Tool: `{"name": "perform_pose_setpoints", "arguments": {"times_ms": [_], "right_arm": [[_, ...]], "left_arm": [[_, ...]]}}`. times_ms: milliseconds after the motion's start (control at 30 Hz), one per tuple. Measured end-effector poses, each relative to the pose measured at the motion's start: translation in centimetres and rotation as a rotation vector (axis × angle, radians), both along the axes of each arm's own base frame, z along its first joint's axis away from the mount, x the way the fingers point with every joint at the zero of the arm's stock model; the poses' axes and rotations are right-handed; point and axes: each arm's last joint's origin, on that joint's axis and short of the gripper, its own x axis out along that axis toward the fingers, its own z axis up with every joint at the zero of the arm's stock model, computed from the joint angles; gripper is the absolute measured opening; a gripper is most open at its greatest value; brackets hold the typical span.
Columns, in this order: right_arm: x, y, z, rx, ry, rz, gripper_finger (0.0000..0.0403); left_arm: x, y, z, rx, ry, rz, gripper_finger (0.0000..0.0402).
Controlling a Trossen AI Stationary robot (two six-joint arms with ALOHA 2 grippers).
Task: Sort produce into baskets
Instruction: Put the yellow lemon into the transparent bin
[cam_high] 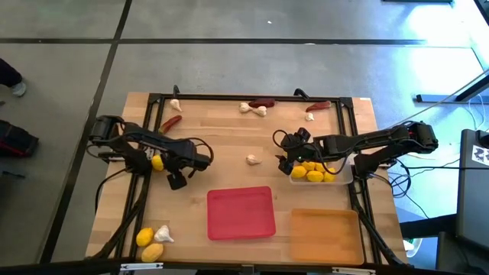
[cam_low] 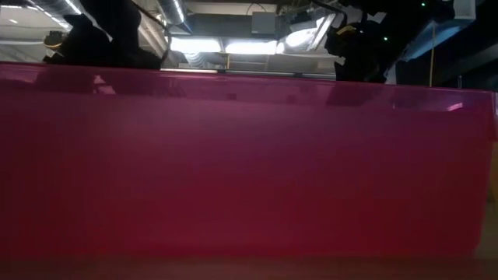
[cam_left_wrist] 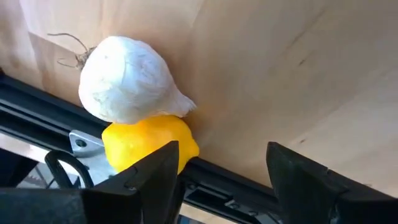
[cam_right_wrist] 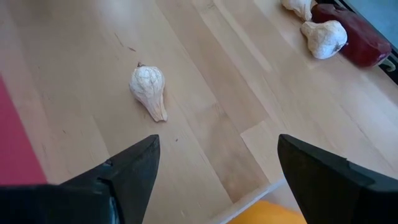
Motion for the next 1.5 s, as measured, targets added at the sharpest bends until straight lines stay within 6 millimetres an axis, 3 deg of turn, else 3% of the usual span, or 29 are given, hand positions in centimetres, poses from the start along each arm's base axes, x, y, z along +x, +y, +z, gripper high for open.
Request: {"name": "perform_pose_setpoints", "arguments": {"times_ms": [233,367,433,733,1133,1500], "right_arm": [[0.0,0.0,0.0,0.007,-0.002,0.006,0.0319],[0.0,0.0,0.0,0.007,-0.003,0.006,0.0319],[0.0,0.0,0.0,0.008,-0.003,0.007,0.0319],[0.0,0.0,0.0,0.006,-0.002,0.010,0.0319],[0.1,0.0,0.0,0.002,-0.004,0.014,0.0319],[0.1,0.0,0.0,-0.003,0.001,0.030,0.0319]], "left_arm": [[0.2,-0.5,3.1,0.051,-0.096,0.064,0.0237],[-0.7,0.4,3.7,0.216,-0.041,0.148,0.0237],[-1.0,0.8,3.6,0.251,-0.020,0.167,0.0237],[-1.0,0.9,1.4,0.109,-0.089,0.021,0.0237],[-0.9,2.6,1.3,-0.018,-0.117,0.084,0.0237],[-0.7,2.8,1.2,-0.076,-0.138,-0.109,0.0237]]}}
